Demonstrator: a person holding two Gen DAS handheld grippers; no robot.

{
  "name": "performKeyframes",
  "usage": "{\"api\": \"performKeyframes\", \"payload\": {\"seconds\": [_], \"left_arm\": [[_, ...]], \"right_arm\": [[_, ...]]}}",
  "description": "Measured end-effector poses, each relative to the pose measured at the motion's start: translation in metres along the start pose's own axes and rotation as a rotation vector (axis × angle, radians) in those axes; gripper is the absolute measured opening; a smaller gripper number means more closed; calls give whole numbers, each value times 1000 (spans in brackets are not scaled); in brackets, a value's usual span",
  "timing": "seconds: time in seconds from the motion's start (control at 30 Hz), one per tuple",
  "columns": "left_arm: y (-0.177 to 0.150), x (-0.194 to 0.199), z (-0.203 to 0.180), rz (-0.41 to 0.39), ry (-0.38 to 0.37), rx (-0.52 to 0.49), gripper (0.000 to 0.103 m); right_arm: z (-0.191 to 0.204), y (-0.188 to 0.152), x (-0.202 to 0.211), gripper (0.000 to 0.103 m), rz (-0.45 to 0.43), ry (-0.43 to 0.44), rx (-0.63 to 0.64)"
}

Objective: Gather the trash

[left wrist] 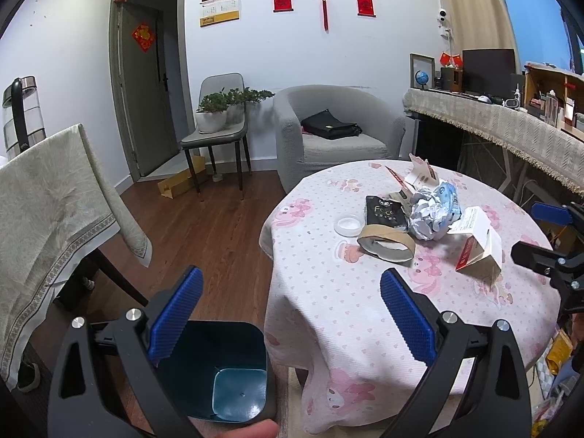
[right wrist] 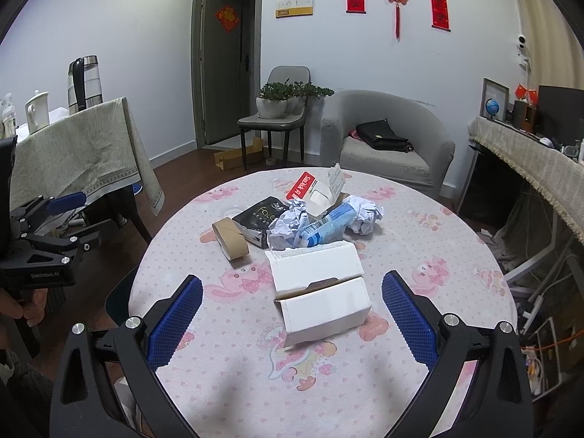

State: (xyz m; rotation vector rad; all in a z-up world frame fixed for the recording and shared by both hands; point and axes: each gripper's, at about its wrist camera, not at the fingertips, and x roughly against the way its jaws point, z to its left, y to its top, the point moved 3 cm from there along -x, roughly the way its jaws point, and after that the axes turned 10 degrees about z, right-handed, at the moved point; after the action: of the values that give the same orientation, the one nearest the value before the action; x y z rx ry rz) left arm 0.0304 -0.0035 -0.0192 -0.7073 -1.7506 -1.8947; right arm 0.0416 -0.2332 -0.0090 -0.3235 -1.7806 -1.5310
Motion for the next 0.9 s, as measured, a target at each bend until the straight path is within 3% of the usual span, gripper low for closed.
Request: {"api": "performKeyframes", "payload": {"seconds": [0.17, 0.4, 0.6, 0.7, 0.83, 0.9], "left_arm": [[0, -5, -2, 20, -67, -18, 99], [6, -15, -10, 26, -106, -63, 97], [12, -29, -19, 50, -169, -99, 79], [15, -39, -26, 71, -232, -121, 74], [17, -48, -39, 96, -290, -147, 57], [17, -56, -45, 127, -332, -157, 54]], "right_arm": [[-5, -1, -12, 99, 46, -1, 12], [-13, 2, -21, 99, 72, -12, 12], [-17, 8, -36, 99, 118, -2, 35], [-17, 10, -44, 99, 143, 7, 54], [-17, 12, -53, 99, 168, 9, 73], [-17, 13, -58, 99, 177, 13, 78]]}}
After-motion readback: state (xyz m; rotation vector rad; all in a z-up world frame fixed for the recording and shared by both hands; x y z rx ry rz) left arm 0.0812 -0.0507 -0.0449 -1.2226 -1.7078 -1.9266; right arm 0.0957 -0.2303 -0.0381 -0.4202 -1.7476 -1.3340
